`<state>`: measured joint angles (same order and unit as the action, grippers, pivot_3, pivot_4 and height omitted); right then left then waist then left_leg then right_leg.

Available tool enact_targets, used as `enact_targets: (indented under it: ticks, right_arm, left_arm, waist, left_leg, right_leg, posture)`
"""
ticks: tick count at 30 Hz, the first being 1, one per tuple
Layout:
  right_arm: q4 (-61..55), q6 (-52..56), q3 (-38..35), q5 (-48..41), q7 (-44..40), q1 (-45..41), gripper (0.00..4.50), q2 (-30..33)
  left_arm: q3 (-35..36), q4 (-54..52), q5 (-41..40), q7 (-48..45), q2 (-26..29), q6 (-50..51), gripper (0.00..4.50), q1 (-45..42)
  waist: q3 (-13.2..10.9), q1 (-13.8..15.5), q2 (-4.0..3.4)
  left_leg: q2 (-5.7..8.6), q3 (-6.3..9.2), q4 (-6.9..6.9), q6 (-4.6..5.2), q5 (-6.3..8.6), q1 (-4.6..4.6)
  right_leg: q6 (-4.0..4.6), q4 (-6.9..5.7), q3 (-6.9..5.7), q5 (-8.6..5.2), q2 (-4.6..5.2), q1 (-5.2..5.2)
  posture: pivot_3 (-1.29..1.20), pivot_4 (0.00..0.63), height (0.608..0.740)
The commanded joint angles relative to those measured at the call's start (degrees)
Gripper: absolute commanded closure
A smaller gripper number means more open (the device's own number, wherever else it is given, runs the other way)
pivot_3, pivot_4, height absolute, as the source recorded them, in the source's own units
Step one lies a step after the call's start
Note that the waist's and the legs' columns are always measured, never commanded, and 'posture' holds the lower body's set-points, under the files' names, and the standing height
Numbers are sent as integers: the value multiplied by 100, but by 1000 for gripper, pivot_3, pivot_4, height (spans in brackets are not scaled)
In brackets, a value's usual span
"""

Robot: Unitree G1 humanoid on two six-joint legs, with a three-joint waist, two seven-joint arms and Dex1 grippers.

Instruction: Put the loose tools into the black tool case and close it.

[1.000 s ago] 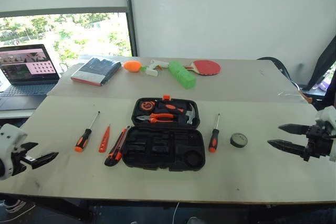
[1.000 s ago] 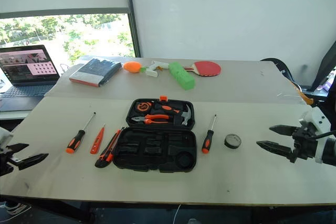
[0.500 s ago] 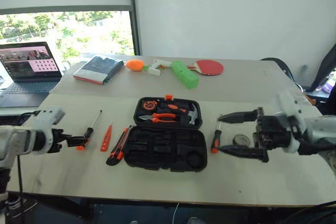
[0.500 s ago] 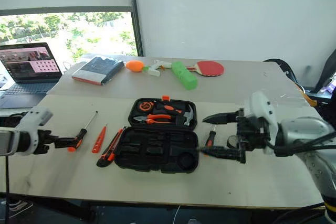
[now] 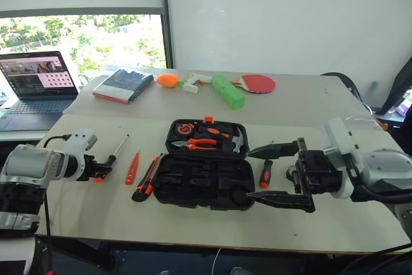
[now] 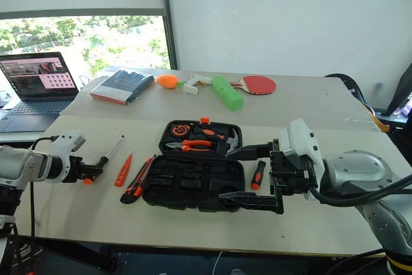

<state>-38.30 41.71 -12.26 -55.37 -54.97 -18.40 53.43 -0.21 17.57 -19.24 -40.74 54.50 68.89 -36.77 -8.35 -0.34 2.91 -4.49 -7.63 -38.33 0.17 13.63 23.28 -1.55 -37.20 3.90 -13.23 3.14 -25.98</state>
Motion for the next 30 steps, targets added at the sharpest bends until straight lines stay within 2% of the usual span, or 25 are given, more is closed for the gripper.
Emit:
enact_targets:
  ticks: [1, 4, 6, 11, 17, 22, 30]
  right_arm:
    - [-182, -53, -235, -124, 141, 159, 0, -3]
    - [-218, -56, -408, -118, 227, 402, 0, 41]
    - [-229, -41, -586, -112, 284, 614, 0, 71]
    - [-315, -33, -940, -63, 376, 1209, 0, 102]
    - [-279, -183, -1155, 316, 540, 1779, 0, 22]
    - [-442, -186, -1328, 427, 836, 2102, 0, -128]
    - [-405, -126, -1692, 355, 1027, 2297, 0, -156]
  left_arm:
    - [-10, 306, 225, 29, 19, -357, 3643, -134]
    - [34, 499, 436, -98, 74, -1381, 3639, -318]
    - [15, 420, 378, -564, 68, -1996, 3639, -652]
    - [-930, 163, 618, -2282, -87, -3304, 3639, -1668]
    - [-2065, -58, 1058, -3864, -673, -4227, 3639, -2289]
    - [-2835, 170, 1867, -3997, -1287, -5160, 3639, -2341]
    - [-3013, 1001, 2570, -3838, -1822, -5991, 3639, -2440]
  waist:
    - [0, 8, 0]
    - [0, 22, 2]
    - [-5, 34, 14]
    - [-6, 178, 33]
    - [0, 175, 20]
    - [-1, 92, 18]
    - [-3, 80, 15]
  left_leg:
    - [0, 0, 0, 0, 0, 0]
    - [0, 2, -3, 0, 0, 0]
    - [-1, 4, -6, 0, 0, 3]
    - [0, 47, -68, 20, 12, 65]
    - [19, 54, -83, 43, 25, 58]
    - [19, 80, -90, 43, 26, 52]
    - [25, 97, -94, 45, 26, 44]
  right_leg:
    - [0, 0, 0, 0, 0, 1]
    - [0, -2, -1, 0, 0, 1]
    - [0, -2, -2, 1, -1, 1]
    - [-10, 8, -48, 7, 5, 0]
    - [-26, 13, -43, 5, 19, 28]
    - [-28, 13, -49, 5, 13, 45]
    - [-33, 15, -50, 4, 14, 66]
  posture:
    - [0, 150, 736]
    - [0, 150, 736]
    - [0, 150, 736]
    - [0, 150, 736]
    - [0, 150, 736]
    - [0, 150, 736]
    - [0, 150, 736]
